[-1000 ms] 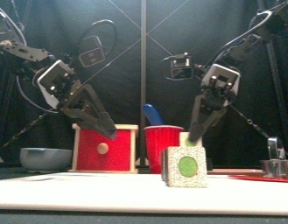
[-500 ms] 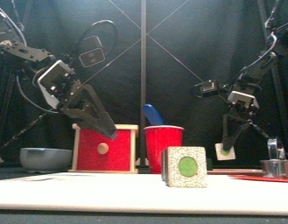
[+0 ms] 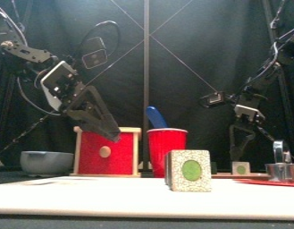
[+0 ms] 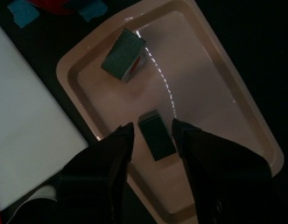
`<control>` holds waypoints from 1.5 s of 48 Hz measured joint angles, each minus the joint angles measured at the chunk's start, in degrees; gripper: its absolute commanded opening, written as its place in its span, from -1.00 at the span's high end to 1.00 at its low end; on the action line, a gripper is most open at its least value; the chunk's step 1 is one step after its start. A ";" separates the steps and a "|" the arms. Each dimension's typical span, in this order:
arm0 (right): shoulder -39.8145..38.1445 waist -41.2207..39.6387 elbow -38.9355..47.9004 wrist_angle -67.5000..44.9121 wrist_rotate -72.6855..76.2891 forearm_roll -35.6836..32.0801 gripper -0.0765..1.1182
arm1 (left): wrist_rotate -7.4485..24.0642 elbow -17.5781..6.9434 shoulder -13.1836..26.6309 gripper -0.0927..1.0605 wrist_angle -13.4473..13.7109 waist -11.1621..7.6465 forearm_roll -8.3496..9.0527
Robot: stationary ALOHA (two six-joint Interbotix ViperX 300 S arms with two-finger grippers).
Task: Place sushi on board then cut the sushi with the knife then place the pieces on the plate
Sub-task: Place the 4 sushi pieces on the plate
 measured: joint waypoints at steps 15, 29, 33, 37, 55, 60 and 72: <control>-1.14 16.00 -5.89 -3.87 0.00 3.08 -0.42 | 0.00 -0.35 0.00 -0.72 0.00 0.00 0.00; 7.38 27.33 -12.30 -7.47 -0.09 5.27 -0.42 | 0.09 -0.44 0.00 -0.72 0.09 0.00 0.00; 10.02 29.18 -13.62 -7.73 0.09 5.36 -0.42 | 0.00 -0.44 0.00 -0.72 0.00 0.00 -0.09; 12.30 30.67 -14.77 -7.82 0.09 6.33 -0.42 | 0.09 -0.44 0.00 -0.72 0.09 0.00 0.00; 20.21 32.43 -19.60 -8.00 0.09 8.35 -0.43 | 0.09 -0.53 0.00 -0.72 0.09 0.09 -0.09; 22.06 32.34 -20.65 -8.00 0.00 8.26 -0.43 | 0.00 -0.44 -0.09 -0.72 0.09 0.09 -0.09; 25.58 32.34 -22.85 -8.00 -0.09 7.56 -0.41 | 0.09 -0.44 0.00 -0.72 0.18 0.09 0.00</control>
